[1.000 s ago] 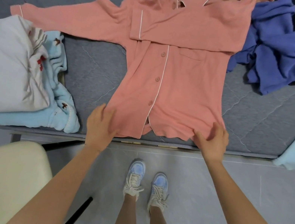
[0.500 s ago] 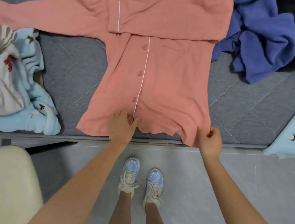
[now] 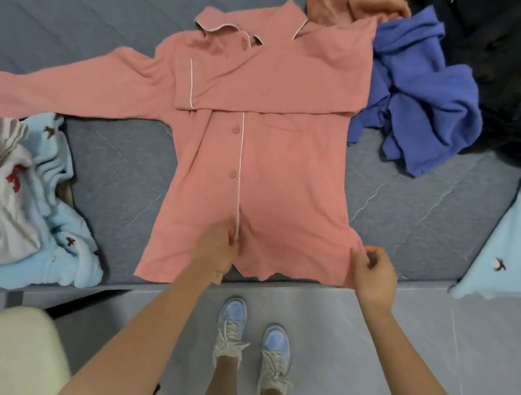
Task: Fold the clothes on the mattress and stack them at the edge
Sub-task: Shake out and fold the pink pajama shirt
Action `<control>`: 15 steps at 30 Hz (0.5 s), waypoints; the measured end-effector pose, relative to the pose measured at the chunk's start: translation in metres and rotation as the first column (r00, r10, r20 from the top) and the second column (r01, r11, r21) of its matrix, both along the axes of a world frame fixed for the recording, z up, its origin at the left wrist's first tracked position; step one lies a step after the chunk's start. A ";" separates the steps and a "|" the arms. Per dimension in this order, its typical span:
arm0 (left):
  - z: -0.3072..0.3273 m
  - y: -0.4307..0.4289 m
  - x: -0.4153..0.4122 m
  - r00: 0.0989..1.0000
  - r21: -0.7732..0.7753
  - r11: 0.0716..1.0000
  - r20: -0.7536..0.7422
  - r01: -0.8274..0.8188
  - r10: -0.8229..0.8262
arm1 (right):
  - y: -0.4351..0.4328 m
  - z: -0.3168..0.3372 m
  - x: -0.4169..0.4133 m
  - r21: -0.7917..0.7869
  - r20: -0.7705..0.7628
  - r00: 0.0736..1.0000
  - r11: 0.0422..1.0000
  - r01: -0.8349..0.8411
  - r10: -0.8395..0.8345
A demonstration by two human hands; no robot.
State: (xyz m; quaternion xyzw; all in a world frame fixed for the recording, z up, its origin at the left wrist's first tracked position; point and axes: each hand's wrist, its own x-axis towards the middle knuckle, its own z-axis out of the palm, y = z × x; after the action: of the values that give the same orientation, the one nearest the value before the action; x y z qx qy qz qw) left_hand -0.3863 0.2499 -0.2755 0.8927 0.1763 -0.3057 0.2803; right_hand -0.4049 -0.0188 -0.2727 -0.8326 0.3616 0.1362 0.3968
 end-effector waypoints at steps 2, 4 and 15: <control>0.009 -0.008 0.007 0.999 -0.168 0.985 -0.016 0.032 -0.035 | 0.007 0.003 0.011 -0.077 0.036 0.990 0.988 -0.133 0.136; 0.018 -0.011 0.015 0.998 -0.317 0.947 -0.031 0.041 -0.054 | 0.024 0.010 0.026 -0.066 0.096 0.971 0.975 -0.213 0.219; -0.005 0.104 0.126 0.791 -0.146 0.843 0.294 -0.518 0.537 | 0.155 0.017 0.113 0.051 0.275 0.867 0.894 -0.445 0.416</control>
State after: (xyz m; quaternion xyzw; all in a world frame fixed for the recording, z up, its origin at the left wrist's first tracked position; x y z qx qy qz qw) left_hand -0.2600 0.3538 -0.2809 0.8372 0.3607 -0.0698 0.4050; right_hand -0.2921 0.1357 -0.2556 -0.8790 0.1040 0.1327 0.4461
